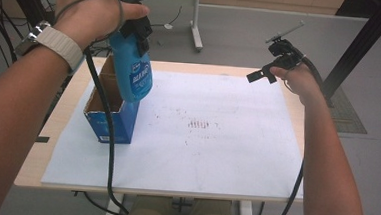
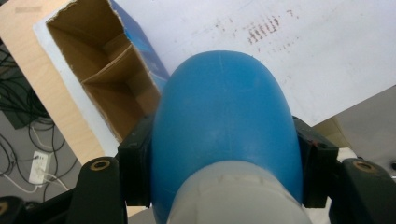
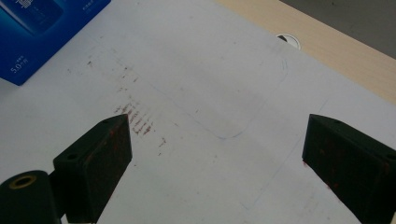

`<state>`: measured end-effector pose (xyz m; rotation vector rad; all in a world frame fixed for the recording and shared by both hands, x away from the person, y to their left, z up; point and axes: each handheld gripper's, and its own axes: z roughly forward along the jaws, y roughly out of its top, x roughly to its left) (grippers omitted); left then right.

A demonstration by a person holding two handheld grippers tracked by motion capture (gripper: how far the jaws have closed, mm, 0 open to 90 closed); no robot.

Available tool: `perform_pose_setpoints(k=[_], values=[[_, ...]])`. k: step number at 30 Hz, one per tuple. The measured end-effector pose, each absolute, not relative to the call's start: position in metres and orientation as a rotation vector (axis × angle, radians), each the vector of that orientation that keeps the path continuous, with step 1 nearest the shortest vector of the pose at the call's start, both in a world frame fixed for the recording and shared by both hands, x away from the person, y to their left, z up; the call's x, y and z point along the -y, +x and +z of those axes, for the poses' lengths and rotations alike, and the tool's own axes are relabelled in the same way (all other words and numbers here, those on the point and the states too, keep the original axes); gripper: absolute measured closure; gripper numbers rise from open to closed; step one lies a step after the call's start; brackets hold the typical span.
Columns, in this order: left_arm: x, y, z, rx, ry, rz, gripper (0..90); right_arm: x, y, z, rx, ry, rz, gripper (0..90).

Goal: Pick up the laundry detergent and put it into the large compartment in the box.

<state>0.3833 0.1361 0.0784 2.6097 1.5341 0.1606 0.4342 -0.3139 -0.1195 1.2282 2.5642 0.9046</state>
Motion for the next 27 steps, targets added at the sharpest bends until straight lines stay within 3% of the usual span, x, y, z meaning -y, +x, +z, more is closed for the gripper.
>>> perform_pose_setpoints(k=[27], values=[[-0.181, 0.395, 0.082, -1.81, 2.438, 0.172, 37.3, 0.322, 0.433, -0.12, -2.552, 1.225, 0.917, 8.1]])
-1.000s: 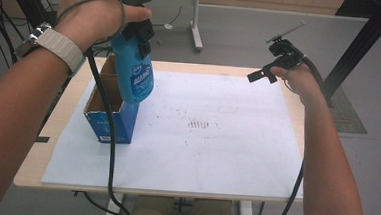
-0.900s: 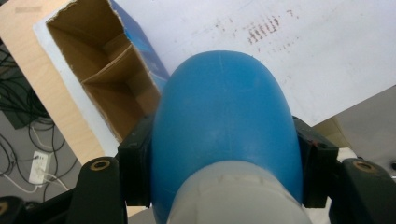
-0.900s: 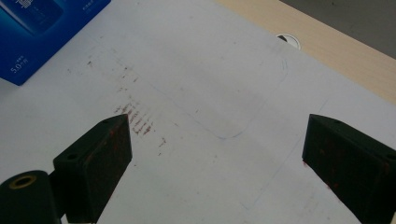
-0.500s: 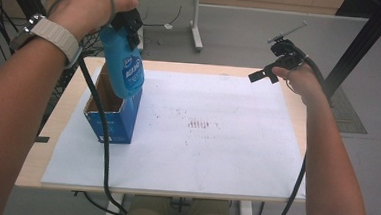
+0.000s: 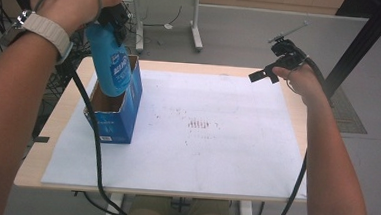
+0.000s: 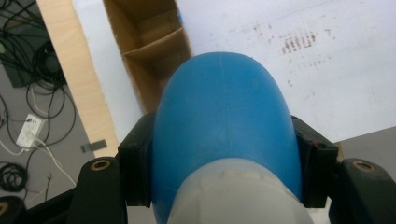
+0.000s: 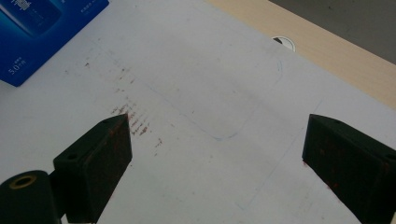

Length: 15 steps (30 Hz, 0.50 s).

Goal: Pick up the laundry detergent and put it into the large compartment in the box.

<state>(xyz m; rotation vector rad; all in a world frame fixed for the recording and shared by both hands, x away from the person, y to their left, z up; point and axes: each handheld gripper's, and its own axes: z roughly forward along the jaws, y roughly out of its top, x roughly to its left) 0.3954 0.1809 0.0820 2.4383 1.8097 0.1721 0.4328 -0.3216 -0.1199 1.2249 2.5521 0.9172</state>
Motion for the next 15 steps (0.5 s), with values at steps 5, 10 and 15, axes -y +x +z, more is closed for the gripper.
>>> perform_pose_setpoints(k=[5, 10, 15], values=[[-0.191, 0.399, 0.079, -1.854, 2.398, 0.166, 37.4, 0.323, 0.433, -0.12, -2.55, 1.227, 0.917, 8.1], [-0.197, 0.401, 0.076, -1.889, 2.381, 0.169, 37.4, 0.323, 0.433, -0.121, -2.549, 1.228, 0.917, 8.1], [-0.203, 0.4, 0.077, -1.903, 2.354, 0.161, 37.4, 0.321, 0.434, -0.122, -2.555, 1.225, 0.915, 8.1]])
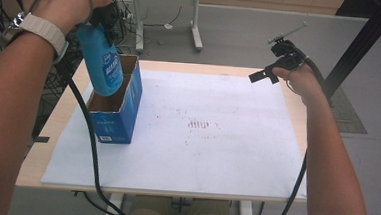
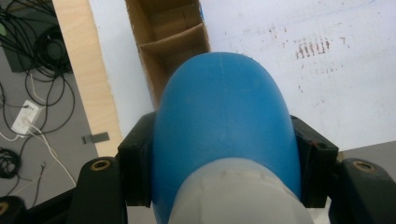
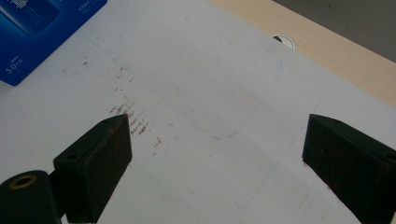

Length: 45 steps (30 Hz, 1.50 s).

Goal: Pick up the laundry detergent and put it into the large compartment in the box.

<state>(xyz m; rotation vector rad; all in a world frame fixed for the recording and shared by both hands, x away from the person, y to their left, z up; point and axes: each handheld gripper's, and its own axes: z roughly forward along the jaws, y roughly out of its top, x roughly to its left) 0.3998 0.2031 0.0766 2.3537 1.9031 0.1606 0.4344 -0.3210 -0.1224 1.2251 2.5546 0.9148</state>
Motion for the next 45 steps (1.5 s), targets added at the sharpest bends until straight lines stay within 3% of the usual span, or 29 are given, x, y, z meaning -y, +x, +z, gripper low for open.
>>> perform_pose_setpoints(k=[45], values=[[-0.23, 0.412, 0.051, -2.026, 2.238, 0.182, 37.5, 0.323, 0.438, -0.131, -2.558, 1.241, 0.922, 8.1]])
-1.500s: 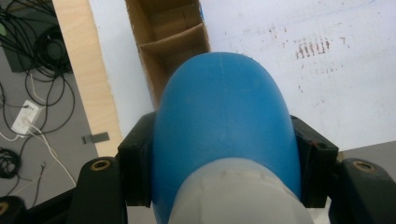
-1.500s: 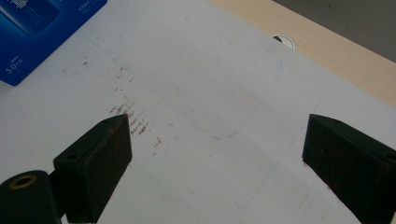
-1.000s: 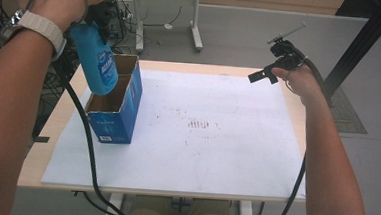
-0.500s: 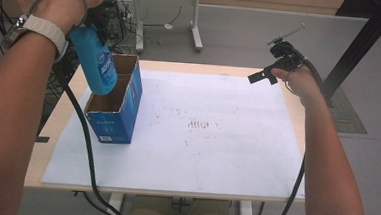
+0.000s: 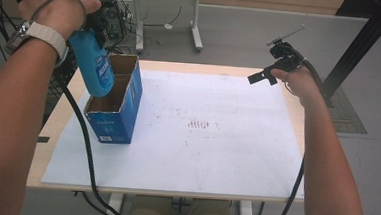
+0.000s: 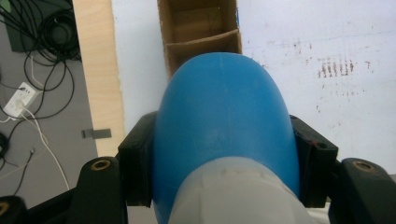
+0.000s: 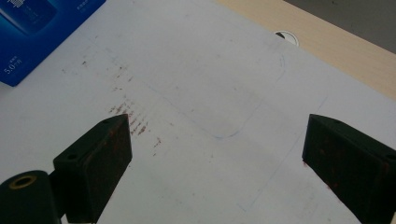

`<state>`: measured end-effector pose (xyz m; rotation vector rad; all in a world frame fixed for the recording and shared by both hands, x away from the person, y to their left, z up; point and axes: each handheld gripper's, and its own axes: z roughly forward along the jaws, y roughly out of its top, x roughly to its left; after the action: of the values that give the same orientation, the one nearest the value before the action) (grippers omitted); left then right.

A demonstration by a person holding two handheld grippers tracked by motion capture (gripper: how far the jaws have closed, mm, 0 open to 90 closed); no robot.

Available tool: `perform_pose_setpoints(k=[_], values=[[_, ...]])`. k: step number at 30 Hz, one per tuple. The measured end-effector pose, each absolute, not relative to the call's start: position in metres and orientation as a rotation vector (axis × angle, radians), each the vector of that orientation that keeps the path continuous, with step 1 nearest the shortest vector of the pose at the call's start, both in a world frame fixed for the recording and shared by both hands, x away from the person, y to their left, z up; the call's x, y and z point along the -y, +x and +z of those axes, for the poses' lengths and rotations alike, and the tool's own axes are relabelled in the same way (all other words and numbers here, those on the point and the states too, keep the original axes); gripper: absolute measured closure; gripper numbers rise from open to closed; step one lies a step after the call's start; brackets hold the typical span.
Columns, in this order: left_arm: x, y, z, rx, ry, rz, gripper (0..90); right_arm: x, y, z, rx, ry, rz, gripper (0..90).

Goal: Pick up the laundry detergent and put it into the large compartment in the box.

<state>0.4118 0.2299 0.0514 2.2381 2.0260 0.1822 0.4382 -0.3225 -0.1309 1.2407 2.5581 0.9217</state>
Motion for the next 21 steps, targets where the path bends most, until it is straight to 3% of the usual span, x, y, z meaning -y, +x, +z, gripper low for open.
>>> perform_pose_setpoints(k=[21], values=[[-0.231, 0.423, 0.025, -2.012, 2.261, 0.16, 37.5, 0.326, 0.439, -0.133, -2.554, 1.256, 0.923, 8.1]])
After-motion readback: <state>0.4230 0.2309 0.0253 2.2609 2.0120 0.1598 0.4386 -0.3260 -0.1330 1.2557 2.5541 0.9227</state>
